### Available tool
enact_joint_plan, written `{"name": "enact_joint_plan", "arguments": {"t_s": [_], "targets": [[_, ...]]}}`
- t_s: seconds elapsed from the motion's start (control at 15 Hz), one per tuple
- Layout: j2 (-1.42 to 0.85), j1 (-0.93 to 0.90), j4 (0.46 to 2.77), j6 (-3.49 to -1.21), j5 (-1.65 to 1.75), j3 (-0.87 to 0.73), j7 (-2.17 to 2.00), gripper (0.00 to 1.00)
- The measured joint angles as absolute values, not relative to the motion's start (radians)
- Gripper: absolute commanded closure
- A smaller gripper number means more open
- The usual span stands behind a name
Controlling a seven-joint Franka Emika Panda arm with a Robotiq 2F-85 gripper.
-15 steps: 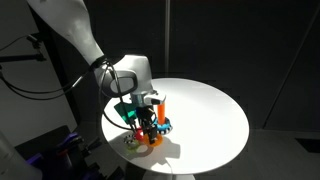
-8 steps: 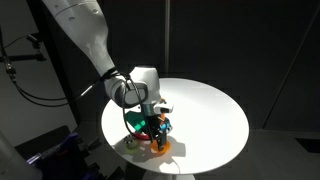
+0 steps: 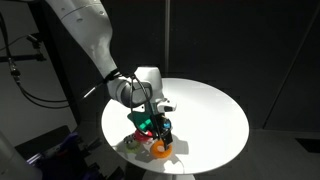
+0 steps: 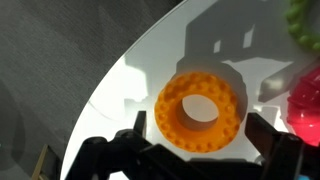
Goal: Put the orange ring on the table
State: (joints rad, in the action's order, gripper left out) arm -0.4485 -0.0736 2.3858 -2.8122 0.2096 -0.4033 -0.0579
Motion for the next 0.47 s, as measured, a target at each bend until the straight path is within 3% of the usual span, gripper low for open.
{"name": "enact_joint_plan", "arguments": {"t_s": [0.47], "targets": [[-0.439,-0.075,2.375,-2.755,0.249,-0.403,-0.077,0.00]]}}
